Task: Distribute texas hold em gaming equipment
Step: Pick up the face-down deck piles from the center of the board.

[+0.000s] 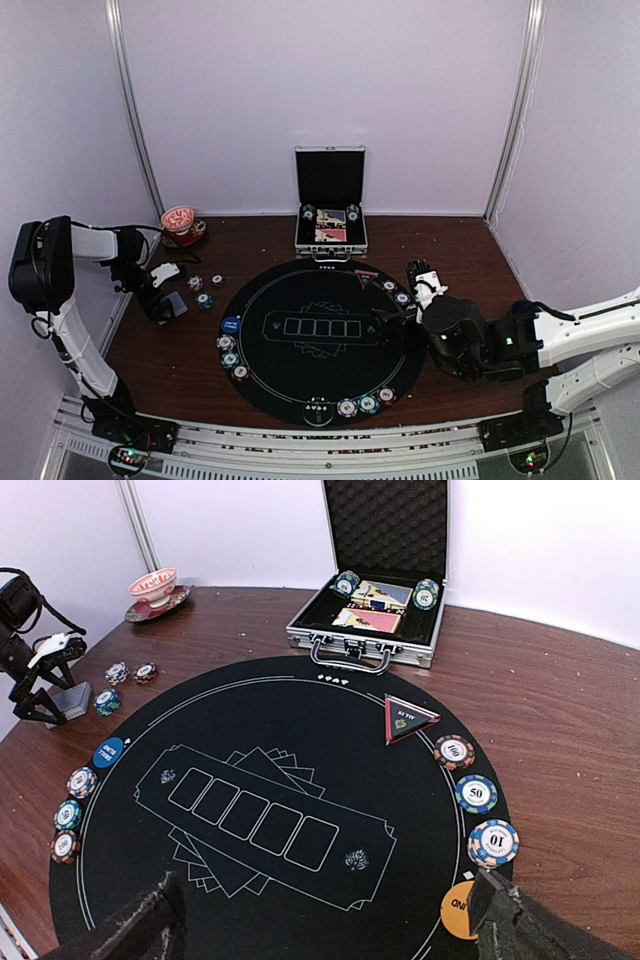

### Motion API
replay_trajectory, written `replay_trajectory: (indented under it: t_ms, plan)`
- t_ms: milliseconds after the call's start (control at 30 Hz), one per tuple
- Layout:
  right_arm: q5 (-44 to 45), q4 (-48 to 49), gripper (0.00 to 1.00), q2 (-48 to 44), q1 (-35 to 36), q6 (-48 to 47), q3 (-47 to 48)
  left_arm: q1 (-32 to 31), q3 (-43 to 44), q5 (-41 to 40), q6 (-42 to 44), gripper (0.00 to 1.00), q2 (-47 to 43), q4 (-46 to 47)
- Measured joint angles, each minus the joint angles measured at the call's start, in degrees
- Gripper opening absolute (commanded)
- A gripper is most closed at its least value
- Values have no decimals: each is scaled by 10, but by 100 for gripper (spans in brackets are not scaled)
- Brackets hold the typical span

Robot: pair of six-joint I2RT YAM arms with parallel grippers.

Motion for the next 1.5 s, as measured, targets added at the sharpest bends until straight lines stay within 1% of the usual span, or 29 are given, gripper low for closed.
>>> replay_trajectory:
  t_ms: [233,333,433,700,900,1167,1500]
  plan:
    - [1,0,100,0,1,0,0,-5,25,-11,3,81,19,-19]
    - [3,0,100,0,1,0,0,-8,38,-17,5,81,28,-27]
    - [3,0,100,0,1,-1,0,-12,41,-24,6,85,29,-31]
    - [9,0,100,1,1,-10,0,-14,37,-28,8,84,29,-32]
    - [12,0,100,5,1,-11,0,-19,30,-35,8,77,26,-33]
    - [14,0,100,6,1,-11,0,-26,20,-40,11,57,21,-31]
    - [16,0,100,14,2,-11,0,-30,17,-43,16,51,17,-28]
